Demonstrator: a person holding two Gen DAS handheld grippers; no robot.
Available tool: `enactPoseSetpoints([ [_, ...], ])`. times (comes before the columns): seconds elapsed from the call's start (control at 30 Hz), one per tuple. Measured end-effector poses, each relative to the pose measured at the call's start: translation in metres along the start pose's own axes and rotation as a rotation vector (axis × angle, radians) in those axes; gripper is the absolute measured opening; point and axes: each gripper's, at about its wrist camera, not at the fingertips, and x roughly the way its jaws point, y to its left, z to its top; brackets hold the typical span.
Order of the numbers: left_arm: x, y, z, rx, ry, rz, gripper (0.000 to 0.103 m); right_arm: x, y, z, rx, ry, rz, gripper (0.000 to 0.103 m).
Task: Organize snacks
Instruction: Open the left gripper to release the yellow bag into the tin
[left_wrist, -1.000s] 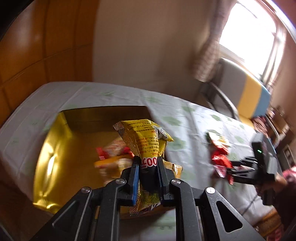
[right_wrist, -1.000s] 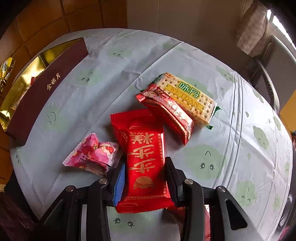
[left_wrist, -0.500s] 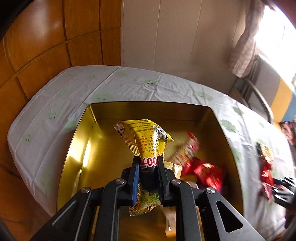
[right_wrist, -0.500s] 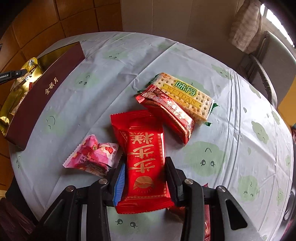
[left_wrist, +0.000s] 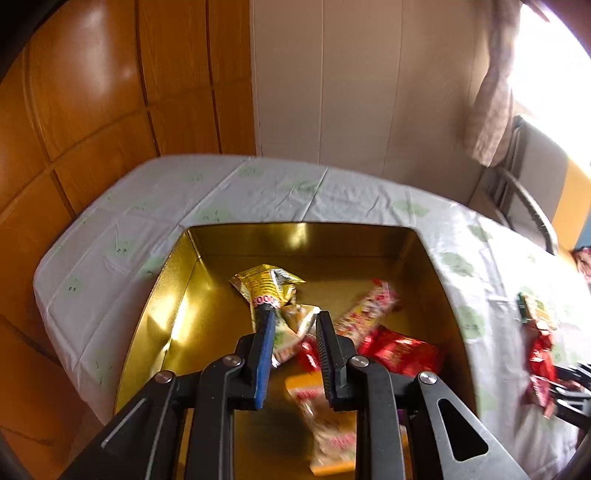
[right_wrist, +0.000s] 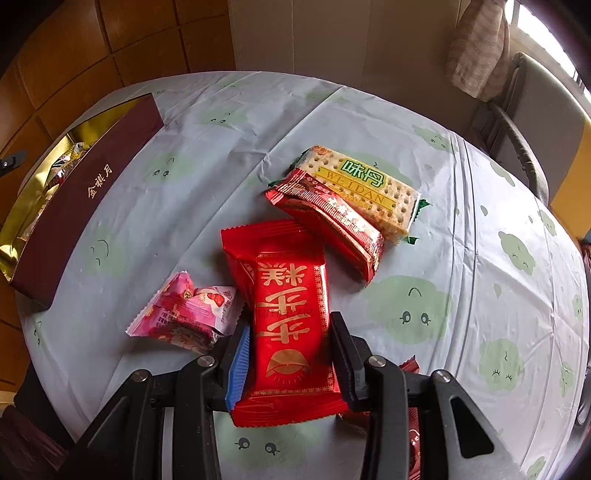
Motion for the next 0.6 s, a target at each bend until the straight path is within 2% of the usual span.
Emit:
enactPoseSetpoints([
  [0.13, -0.033, -0.008, -0.008, 0.003, -0.045, -0.009, 0.023, -0.001, 0.0, -0.002, 0.006, -0.009, -0.006, 0.041],
  [0.3, -0.055, -0.01, -0.014, -0.005, -0.063, -0.01, 0.023, -0.002, 0.001, -0.004, 0.015, -0.021, -0.011, 0.041],
  [0.6, -0.072, 0.002, -0.031, -0.025, -0.056, 0.016, 0.023, -0.003, 0.002, -0.005, 0.024, -0.039, -0.024, 0.04],
])
